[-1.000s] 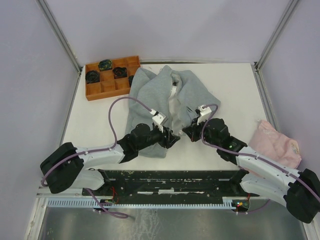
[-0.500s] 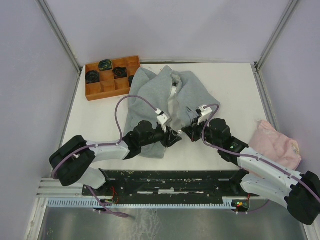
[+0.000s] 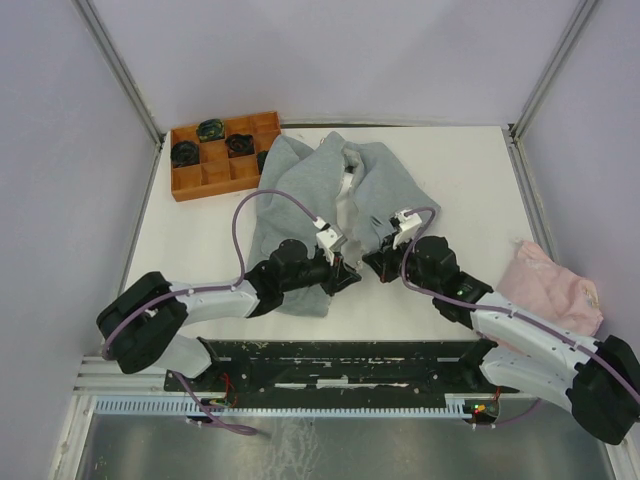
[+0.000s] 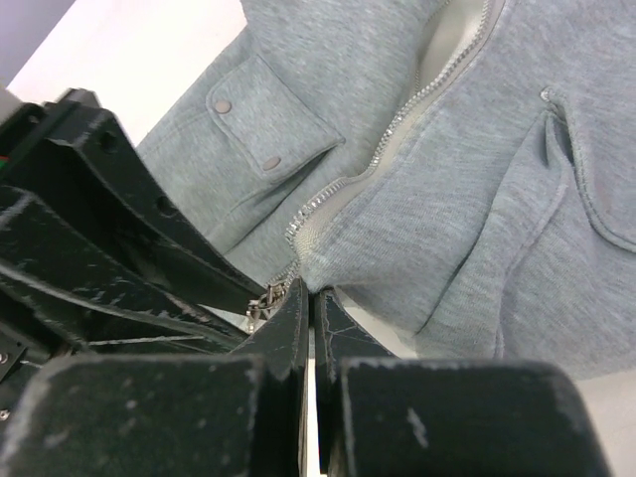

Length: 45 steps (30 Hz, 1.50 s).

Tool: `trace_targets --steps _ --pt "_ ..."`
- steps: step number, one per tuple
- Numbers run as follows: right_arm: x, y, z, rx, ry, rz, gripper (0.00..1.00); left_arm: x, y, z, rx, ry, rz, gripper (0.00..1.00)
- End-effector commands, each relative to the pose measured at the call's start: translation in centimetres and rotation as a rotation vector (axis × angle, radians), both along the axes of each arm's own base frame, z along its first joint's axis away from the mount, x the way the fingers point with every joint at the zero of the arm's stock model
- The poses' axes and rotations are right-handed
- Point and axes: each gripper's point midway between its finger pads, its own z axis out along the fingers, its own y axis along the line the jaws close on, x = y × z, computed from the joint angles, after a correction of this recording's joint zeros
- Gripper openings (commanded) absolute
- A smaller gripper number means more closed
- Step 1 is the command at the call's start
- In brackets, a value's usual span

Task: Zip up the jacket

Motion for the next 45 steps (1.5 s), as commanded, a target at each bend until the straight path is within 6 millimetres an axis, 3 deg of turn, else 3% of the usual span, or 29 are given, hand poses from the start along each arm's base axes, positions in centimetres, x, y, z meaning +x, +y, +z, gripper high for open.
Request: trace_targets --steps 1,5,10,16,29,38,45 --pt "2.1 0.1 2.8 0.065 -0.078 -0.067 0.00 -1.2 0.1 1.4 -0.034 0.046 -0.003 0.03" --pt "2.6 0.4 3.2 0.110 -0.087 -0.079 0.00 -2.1 -0.1 0.8 -0.035 0.089 0.010 0.04" --pt "2.8 0.9 3.9 0.148 -0.107 -0.065 0.00 -1.5 -0.2 -1.1 0.007 0.121 0.082 0.06" --pt "2.7 1.0 4.2 0.161 -0.122 -0.051 0.00 -0.9 0.2 -1.9 0.013 0.155 0.149 0.20" --pt "2.3 -0.1 2.3 0.112 -0.142 -0.043 0.00 -2.3 5.3 -1.1 0.132 0.233 0.285 0.49" --pt "1.7 -0.3 2.5 0.134 -0.198 -0.018 0.00 -3.3 7.9 -3.4 0.309 0.369 0.381 0.55" --pt "1.5 -0.5 2.4 0.129 -0.204 -0.016 0.00 -2.9 9.4 -4.6 0.420 0.396 0.462 0.57"
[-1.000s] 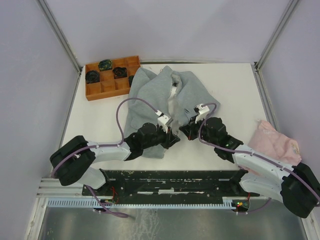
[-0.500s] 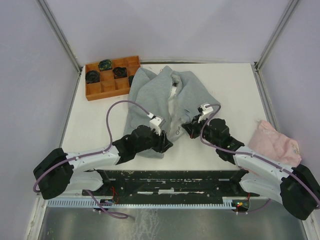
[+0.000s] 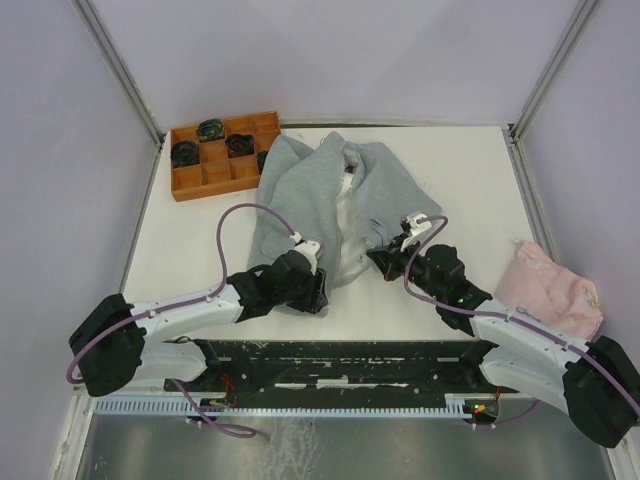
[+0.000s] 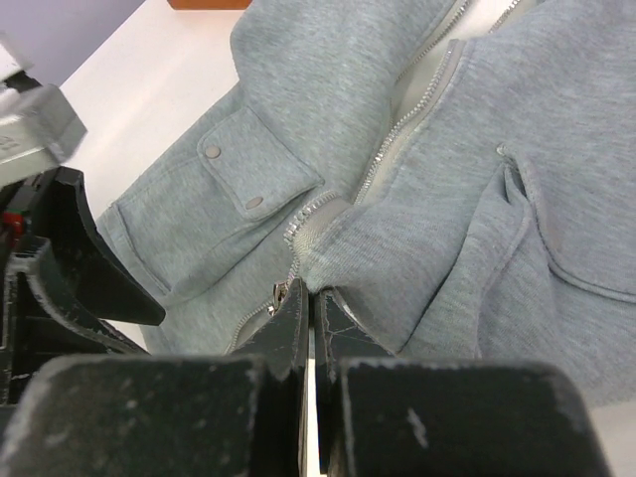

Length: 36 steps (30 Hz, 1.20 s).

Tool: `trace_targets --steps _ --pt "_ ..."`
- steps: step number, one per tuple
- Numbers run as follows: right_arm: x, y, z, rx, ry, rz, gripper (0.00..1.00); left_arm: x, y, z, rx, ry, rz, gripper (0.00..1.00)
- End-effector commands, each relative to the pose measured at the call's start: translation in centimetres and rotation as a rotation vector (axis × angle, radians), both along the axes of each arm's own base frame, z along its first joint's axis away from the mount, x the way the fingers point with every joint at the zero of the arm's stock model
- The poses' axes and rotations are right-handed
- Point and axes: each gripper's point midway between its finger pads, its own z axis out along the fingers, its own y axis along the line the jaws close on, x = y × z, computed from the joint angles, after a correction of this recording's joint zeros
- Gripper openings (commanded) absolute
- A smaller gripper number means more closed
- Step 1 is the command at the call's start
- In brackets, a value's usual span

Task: Zip up the jacket

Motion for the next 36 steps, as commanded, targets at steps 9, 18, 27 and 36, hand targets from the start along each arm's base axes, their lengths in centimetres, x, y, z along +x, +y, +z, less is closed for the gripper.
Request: trace_targets --steps 9,18,27,36 --pt "0.4 0.1 2.0 0.050 -0.078 -0.002 0.00 0.8 0.8 -1.6 0.279 0.068 0.063 0.57" --pt "0.4 0.0 1.8 0.047 -0.070 0.000 0.00 0.4 1.0 -3.7 0.414 0.115 0.049 0.57" --pt "0.4 -0.1 1.6 0.036 -0.058 -0.005 0.00 0.1 1.1 -6.5 0.484 0.165 0.049 0.59" --pt "0.8 -0.2 0.8 0.006 -0.030 -0.018 0.00 -2.0 2.6 -10.8 0.580 0.284 0.039 0.61"
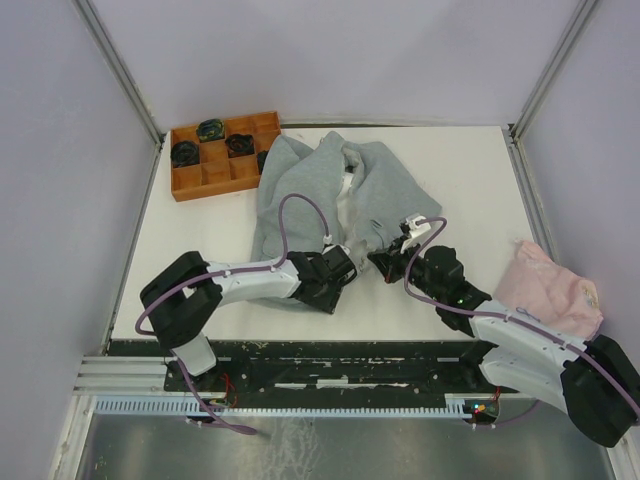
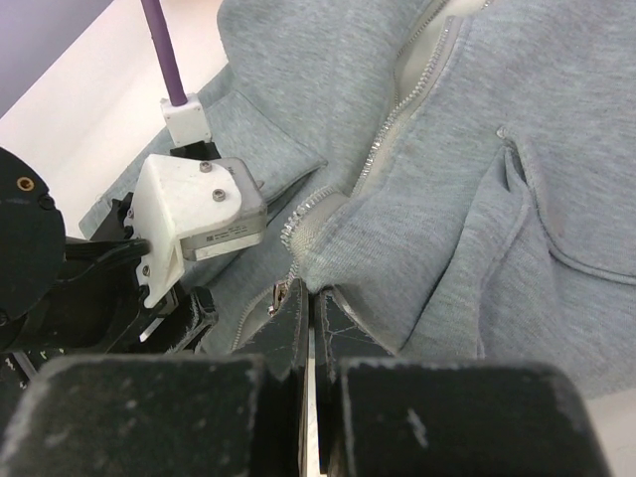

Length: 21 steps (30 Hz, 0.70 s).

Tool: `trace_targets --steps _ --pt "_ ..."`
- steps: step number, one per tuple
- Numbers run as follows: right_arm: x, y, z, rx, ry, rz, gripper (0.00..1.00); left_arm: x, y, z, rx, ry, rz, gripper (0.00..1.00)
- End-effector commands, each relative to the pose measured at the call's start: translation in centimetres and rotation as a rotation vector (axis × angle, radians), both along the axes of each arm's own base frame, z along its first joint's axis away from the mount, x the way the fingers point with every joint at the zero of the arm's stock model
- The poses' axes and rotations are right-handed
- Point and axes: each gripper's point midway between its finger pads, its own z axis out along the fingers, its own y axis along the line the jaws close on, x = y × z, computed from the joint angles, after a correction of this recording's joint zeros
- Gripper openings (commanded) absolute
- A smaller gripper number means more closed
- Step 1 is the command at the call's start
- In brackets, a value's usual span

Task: Zip up the jacket

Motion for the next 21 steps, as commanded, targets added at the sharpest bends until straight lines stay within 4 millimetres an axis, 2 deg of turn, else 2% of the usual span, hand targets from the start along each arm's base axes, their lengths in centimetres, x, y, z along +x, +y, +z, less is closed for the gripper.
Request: trace_targets --steps 1,3,5,9,12,16,21 --pt "0.9 0.2 1.8 0.021 -0.043 -0.014 0.00 -2.5 2.9 -5.1 0.125 0.107 0.042 0.60" --pt "1.0 0.2 1.6 0.018 -0.036 -0.015 0.00 -2.8 3.5 -5.9 0.147 0.109 0.056 0.58" --pt "1.0 0.3 1.5 0.017 -0.030 -0.014 0.00 -3.1 4.2 -6.7 0.170 0.119 0.071 0.50" --pt "1.0 0.3 1.4 0.015 -0.025 -0.015 0.00 -3.4 4.6 -8.1 0.168 0.116 0.087 0.22" --pt "1.1 0.3 1.4 0.017 -0.024 -0.018 0.00 -3.1 4.3 -8.5 0.126 0.092 0.087 0.06" --pt "1.0 0.2 1.7 0.026 -0.027 -0.019 0.00 -2.4 2.3 -6.9 0.000 0.045 0.089 0.03" --pt "0.9 0.1 2.4 0.040 -0.037 -0.024 0.00 -0.3 0.3 -2.0 -0.193 -0.095 0.126 0.03"
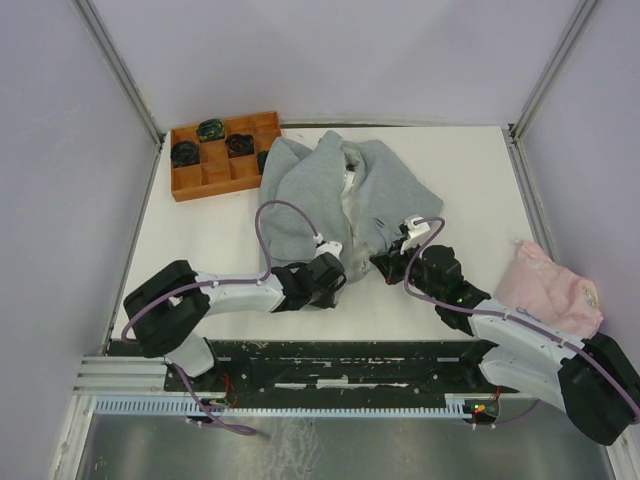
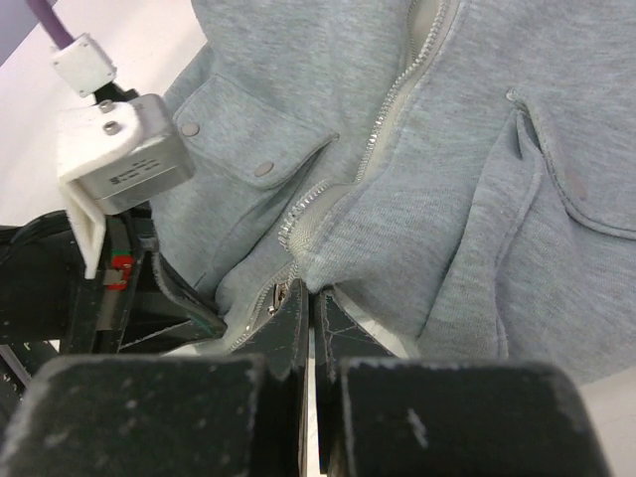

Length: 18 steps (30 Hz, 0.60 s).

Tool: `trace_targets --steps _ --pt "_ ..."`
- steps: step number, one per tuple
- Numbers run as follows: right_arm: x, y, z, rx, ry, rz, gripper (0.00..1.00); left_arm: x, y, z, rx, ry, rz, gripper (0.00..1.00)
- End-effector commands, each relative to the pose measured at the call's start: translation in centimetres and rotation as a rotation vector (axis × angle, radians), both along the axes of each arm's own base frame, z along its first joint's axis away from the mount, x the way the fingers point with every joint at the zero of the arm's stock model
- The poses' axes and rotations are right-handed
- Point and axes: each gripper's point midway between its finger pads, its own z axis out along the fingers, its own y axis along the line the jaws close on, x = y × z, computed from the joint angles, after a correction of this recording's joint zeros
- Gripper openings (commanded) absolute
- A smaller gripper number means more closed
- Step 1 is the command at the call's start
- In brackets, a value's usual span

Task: Zip up the jacket

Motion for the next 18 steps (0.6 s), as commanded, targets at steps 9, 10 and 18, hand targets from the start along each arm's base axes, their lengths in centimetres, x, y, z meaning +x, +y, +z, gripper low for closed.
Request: trace_targets --steps 9,10,18 --pt "0.0 1.3 5.6 0.098 -0.059 0.054 0.00 0.3 1.4 6.1 -0.305 -0.191 0.100 0.03" --pt "-0.2 1.5 5.7 0.104 -0.053 0.065 0.00 0.7 1.5 7.0 -0.336 -0.225 0.112 0.03" --pt "-0.7 2.0 7.2 0.192 -0.077 0.093 0.00 2.2 2.3 13.1 -0.583 -0.449 0.175 0.03"
